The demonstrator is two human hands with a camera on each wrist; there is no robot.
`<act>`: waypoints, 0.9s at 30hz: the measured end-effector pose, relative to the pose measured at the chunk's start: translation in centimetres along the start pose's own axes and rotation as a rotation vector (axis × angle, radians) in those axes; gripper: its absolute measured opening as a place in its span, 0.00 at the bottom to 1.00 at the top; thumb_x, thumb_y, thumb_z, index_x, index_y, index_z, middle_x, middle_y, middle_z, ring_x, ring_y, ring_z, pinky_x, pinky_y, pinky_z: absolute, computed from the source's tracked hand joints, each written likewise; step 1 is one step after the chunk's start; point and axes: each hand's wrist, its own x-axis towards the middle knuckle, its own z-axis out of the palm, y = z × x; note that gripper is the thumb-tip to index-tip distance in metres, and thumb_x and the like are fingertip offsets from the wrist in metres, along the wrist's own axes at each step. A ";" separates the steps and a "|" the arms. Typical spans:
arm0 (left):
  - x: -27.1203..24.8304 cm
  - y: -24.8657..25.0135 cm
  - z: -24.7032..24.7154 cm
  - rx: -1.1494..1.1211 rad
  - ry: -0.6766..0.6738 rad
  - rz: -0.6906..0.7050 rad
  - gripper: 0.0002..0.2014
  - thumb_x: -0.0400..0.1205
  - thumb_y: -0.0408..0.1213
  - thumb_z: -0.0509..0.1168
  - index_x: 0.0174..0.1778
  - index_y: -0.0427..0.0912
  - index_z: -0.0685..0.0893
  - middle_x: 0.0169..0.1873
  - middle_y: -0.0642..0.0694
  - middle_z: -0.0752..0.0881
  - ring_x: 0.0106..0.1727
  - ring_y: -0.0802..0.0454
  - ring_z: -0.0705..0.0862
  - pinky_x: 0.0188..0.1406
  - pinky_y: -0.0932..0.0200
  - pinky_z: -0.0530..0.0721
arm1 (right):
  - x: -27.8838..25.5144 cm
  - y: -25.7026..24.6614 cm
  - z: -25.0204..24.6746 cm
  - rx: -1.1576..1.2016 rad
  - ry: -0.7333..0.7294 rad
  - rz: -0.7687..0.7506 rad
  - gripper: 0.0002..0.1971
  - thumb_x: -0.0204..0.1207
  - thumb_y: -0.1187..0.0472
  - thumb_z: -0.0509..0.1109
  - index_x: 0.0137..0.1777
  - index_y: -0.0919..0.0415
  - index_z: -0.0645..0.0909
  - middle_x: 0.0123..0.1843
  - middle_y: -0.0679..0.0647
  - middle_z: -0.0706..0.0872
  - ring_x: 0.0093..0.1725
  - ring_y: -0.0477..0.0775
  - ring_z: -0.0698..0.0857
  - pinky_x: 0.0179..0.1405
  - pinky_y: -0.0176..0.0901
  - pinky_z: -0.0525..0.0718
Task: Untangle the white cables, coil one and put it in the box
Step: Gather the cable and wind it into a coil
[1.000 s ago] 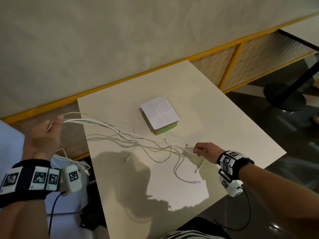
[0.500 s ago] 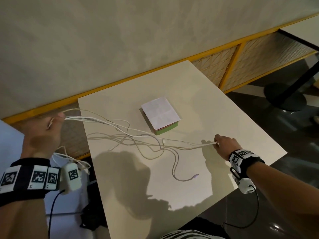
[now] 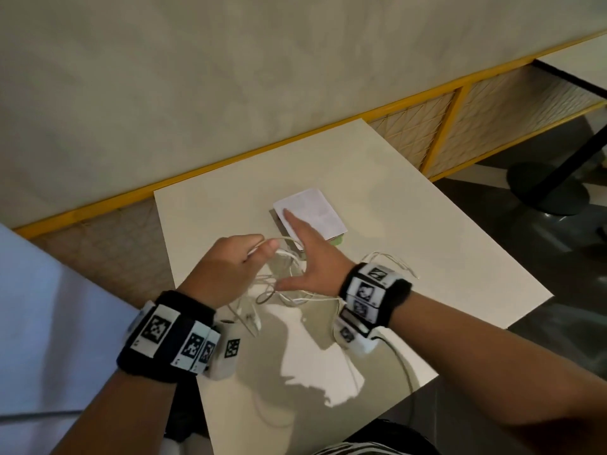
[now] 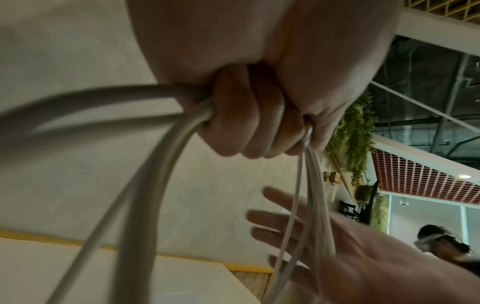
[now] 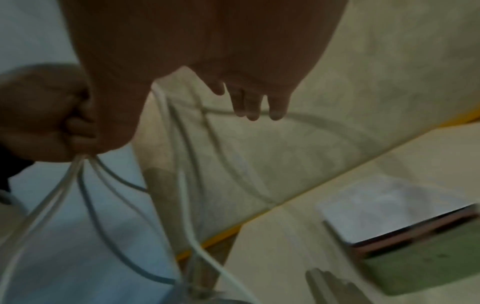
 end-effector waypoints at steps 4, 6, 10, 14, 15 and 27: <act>-0.5 -0.9 -0.9 0.013 0.058 -0.022 0.23 0.85 0.50 0.57 0.26 0.41 0.71 0.20 0.48 0.69 0.25 0.54 0.68 0.29 0.56 0.66 | 1.5 -0.3 2.6 0.158 0.107 0.081 0.09 0.76 0.57 0.69 0.49 0.63 0.82 0.33 0.54 0.84 0.30 0.43 0.82 0.38 0.44 0.81; -1.0 -2.5 -2.0 0.053 0.096 -0.064 0.26 0.83 0.55 0.56 0.27 0.38 0.71 0.22 0.44 0.70 0.27 0.48 0.71 0.31 0.52 0.69 | 1.2 0.8 2.7 0.153 0.048 0.151 0.14 0.77 0.53 0.69 0.42 0.67 0.81 0.27 0.51 0.76 0.24 0.42 0.75 0.32 0.41 0.74; -2.5 -5.8 -3.8 0.026 0.249 -0.191 0.25 0.84 0.55 0.55 0.35 0.36 0.79 0.29 0.38 0.80 0.36 0.42 0.78 0.38 0.49 0.74 | -0.2 4.5 1.3 -0.084 -0.074 0.289 0.16 0.76 0.48 0.68 0.37 0.61 0.82 0.37 0.60 0.84 0.38 0.56 0.81 0.39 0.42 0.72; -4.8 -10.2 -6.3 0.017 0.348 -0.408 0.22 0.80 0.58 0.56 0.36 0.40 0.77 0.26 0.42 0.75 0.33 0.49 0.76 0.37 0.54 0.71 | -3.8 9.1 -0.4 -0.384 -0.187 0.467 0.18 0.79 0.44 0.62 0.32 0.55 0.75 0.48 0.66 0.87 0.53 0.65 0.84 0.49 0.49 0.76; -5.3 -11.4 -6.2 0.031 0.321 -0.456 0.25 0.78 0.59 0.54 0.38 0.37 0.79 0.27 0.43 0.77 0.35 0.47 0.77 0.42 0.54 0.72 | -4.8 9.7 -0.8 -0.423 -0.199 0.505 0.19 0.80 0.43 0.60 0.33 0.55 0.75 0.50 0.66 0.87 0.54 0.64 0.83 0.49 0.49 0.76; -11.7 -21.2 5.3 -0.035 0.035 -0.727 0.22 0.85 0.51 0.54 0.30 0.40 0.76 0.30 0.37 0.82 0.35 0.39 0.82 0.37 0.50 0.75 | -6.5 8.6 -0.3 -0.566 -0.176 0.549 0.27 0.82 0.39 0.49 0.41 0.60 0.80 0.49 0.66 0.87 0.50 0.68 0.85 0.39 0.46 0.73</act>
